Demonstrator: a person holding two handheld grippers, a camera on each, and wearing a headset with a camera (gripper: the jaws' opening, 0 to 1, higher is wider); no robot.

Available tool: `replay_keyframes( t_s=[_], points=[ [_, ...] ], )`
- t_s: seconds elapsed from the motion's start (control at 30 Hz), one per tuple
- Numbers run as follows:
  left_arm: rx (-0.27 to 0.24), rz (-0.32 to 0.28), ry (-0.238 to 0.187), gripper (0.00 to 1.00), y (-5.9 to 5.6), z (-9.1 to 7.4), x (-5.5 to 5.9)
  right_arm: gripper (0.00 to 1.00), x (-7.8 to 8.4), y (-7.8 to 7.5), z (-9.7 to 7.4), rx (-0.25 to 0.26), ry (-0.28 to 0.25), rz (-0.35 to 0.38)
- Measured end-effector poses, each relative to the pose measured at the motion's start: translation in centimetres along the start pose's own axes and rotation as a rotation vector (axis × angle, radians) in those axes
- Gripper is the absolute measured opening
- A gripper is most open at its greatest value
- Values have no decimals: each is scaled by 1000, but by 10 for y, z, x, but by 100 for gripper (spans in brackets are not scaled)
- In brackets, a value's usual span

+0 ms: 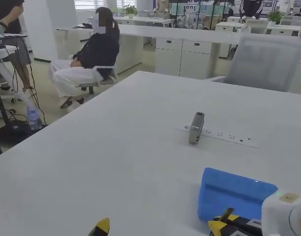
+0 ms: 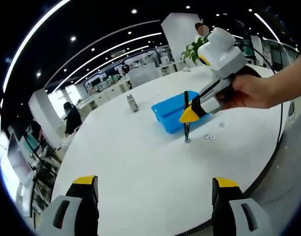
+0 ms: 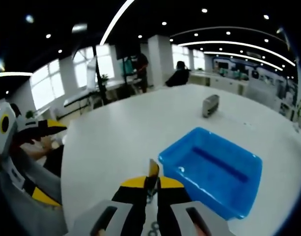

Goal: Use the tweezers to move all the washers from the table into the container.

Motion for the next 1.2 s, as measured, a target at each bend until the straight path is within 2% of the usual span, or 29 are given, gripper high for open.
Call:
replay_keyframes(
  t_s=[0.1,0.23,0.47,0.77,1.1,1.2],
  points=[
    [0,2,0,99,0,0,0,3,-1,0,0,-2,14,14],
    [-3,1,2,99,1,0,0,3,-4,0,-5,5,12,-2],
    [-2,3,4,99,0,0,0,2,-24,1,-19,8,-21,-33],
    [-1,6,13,99,0,1,2,2,-57,-9,-31,28,-79,-52],
    [3,8,26,99,-1,2,4,2,-74,-34,-18,89,-116,-57],
    [3,12,31,99,-1,2,4,2,-74,-41,-8,111,-113,-66]
  ],
)
Point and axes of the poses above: the centre of the closed fingertips' face, and the gripper's own axes: z roughly forward along the fingers, y roughly to its left, x roughly out of its underside, the point moved 1 cm from there along -z, roughly backward along the fingers, and after that the axes turned 14 degrees about x, right-handed, at the moved point
